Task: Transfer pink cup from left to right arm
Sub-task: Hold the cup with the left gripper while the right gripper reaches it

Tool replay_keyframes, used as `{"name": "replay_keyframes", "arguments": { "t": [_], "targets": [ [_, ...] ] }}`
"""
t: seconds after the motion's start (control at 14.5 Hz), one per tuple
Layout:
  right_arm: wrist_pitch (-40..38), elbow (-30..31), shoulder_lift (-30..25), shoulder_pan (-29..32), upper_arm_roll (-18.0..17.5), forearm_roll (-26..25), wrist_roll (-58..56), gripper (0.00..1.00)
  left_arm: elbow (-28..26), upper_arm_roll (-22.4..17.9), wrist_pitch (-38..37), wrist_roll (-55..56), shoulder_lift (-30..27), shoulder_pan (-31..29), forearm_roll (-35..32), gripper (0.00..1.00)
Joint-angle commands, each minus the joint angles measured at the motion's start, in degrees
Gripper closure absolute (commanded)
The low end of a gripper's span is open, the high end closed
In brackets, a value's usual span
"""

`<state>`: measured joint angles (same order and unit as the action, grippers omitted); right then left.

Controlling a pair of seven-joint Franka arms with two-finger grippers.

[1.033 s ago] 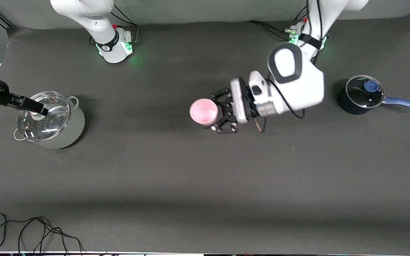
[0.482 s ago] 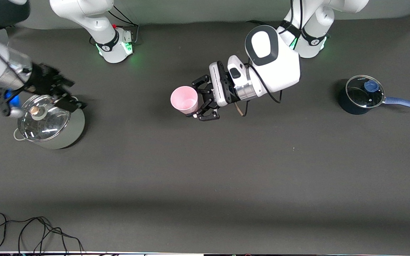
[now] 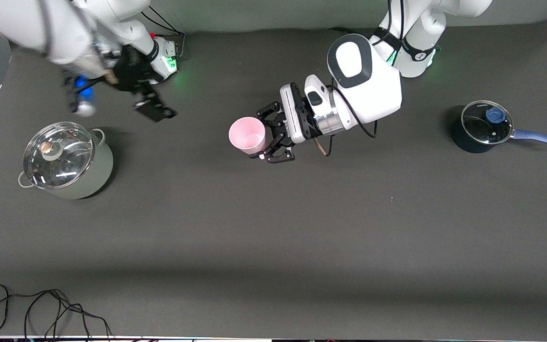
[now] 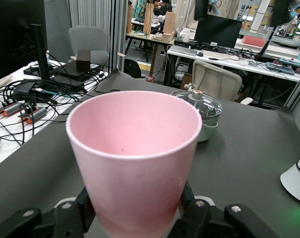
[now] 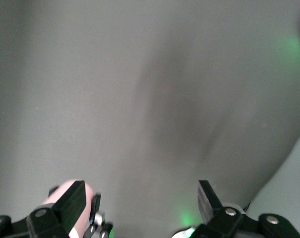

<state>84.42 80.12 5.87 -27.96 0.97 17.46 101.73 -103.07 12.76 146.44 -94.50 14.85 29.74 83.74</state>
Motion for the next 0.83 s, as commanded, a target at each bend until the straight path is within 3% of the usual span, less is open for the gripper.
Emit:
{"name": "replay_keyframes", "arguments": {
  "t": [0.0, 0.14, 0.76],
  "targets": [
    [-1.19, -10.14, 7.92, -3.31, 0.70, 2.22, 7.76, 0.00, -0.47, -0.02, 1.13, 0.11, -0.79, 0.67, 1.16, 0.51],
    [0.21, -12.87, 10.29, -3.86, 0.70, 4.85, 13.64, 0.00, -0.47, -0.02, 1.13, 0.11, -0.70, 0.67, 1.25, 0.51],
    [8.29, -13.67, 14.08, -6.05, 0.62, 5.04, 20.61, 0.01, -0.38, -0.02, 2.98, 0.11, -0.61, 0.75, 1.25, 0.50]
  ]
}}
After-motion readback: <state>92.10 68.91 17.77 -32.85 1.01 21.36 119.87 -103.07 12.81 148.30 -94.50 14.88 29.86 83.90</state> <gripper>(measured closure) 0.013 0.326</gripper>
